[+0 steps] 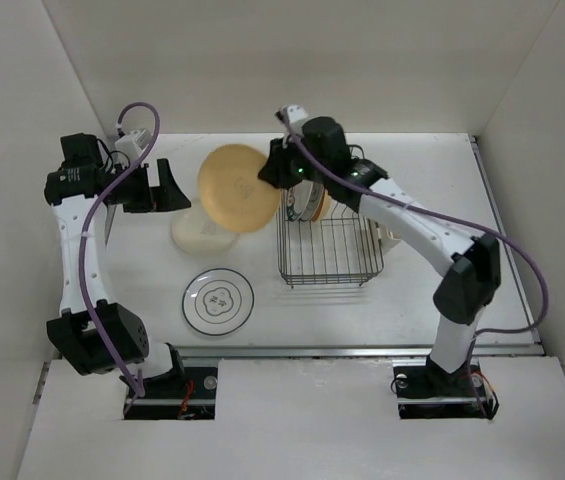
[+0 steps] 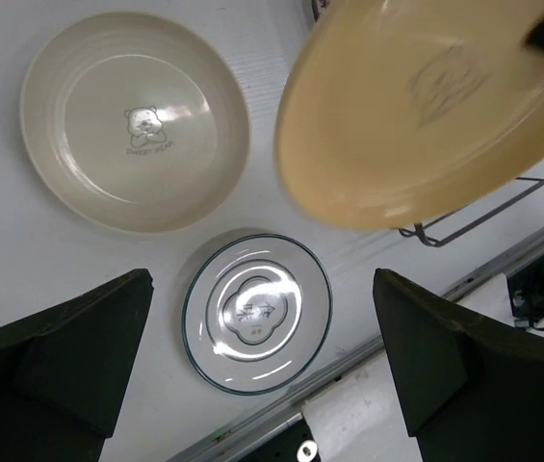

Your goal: Unload the plates from the dish rack

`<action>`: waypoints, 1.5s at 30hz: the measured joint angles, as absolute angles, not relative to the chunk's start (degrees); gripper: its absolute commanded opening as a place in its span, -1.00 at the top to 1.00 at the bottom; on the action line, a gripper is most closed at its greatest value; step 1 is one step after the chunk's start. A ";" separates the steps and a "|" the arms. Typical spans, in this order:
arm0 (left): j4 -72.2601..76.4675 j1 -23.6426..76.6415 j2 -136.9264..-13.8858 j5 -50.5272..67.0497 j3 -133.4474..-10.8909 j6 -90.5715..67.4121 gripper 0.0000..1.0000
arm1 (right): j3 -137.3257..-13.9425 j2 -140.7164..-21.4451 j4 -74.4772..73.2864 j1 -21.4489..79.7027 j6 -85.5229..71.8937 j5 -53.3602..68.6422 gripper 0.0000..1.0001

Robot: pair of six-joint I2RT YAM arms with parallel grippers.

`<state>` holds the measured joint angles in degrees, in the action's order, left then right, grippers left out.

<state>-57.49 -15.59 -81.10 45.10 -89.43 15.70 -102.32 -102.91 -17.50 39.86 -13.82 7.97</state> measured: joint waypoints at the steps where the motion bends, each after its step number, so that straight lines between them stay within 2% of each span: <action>1: -56.80 -15.49 -81.10 44.64 -89.08 15.31 -0.92 | -102.32 -105.19 -17.26 40.53 -14.28 11.99 1.00; 5: -54.94 -15.49 -81.19 41.47 -86.78 14.70 -0.72 | -102.32 -112.44 -16.82 42.24 -16.58 23.81 1.00; 8: -54.78 -15.46 -81.60 38.72 -84.84 14.98 -0.49 | -102.30 -114.76 -15.84 42.87 -18.06 29.08 1.00; 11: -54.50 -15.49 -82.24 37.10 -82.98 15.92 -0.32 | -102.37 -114.89 -14.13 42.96 -19.38 33.17 1.00; 14: -55.18 -15.49 -83.18 36.99 -82.35 17.06 -0.26 | -102.54 -114.89 -11.97 43.16 -20.29 35.09 1.00; 16: -55.92 -15.42 -83.61 37.76 -82.30 18.06 -0.09 | -102.67 -115.24 -11.86 43.16 -20.84 35.73 1.00; 17: -56.31 -15.35 -83.74 38.15 -82.28 18.52 0.03 | -102.89 -115.63 -11.73 43.16 -20.97 36.14 1.00; 19: -57.01 -15.38 -83.92 39.20 -82.26 19.25 0.39 | -103.50 -116.71 -11.42 43.22 -21.45 36.99 1.00; 20: -57.49 -15.31 -84.01 39.70 -82.26 19.38 0.74 | -103.83 -117.32 -11.25 43.27 -21.71 37.30 1.00; 22: -58.74 -15.05 -84.25 40.51 -82.26 21.08 1.00 | -104.20 -118.34 -10.98 43.51 -22.22 37.45 1.00; 27: -62.35 -15.11 -85.93 41.54 -82.91 25.36 1.00 | -104.20 -119.00 -11.29 43.27 -23.29 38.54 1.00; 28: -62.76 -15.11 -86.37 41.63 -83.20 25.56 1.00 | -104.20 -119.00 -11.49 43.27 -23.44 38.46 0.89; 29: -62.87 -15.29 -86.63 41.54 -83.33 25.56 1.00 | -104.44 -119.15 -11.99 43.27 -23.59 38.13 0.60; 31: -62.33 -15.55 -87.11 41.01 -83.40 23.94 1.00 | -105.95 -119.83 -13.26 43.40 -23.92 37.17 -0.24; 34: -62.37 -17.02 -89.78 39.92 -84.75 19.29 1.00 | -110.08 -121.36 -15.62 43.81 -23.55 33.65 -0.65; 38: -60.73 -18.68 -95.79 39.86 -87.29 14.11 1.00 | -113.99 -121.78 -18.37 44.25 -22.98 25.71 -0.67; 45: -55.61 -18.22 -106.69 32.47 -92.29 6.94 1.00 | -118.15 -120.73 -27.94 44.29 -23.46 2.33 -0.70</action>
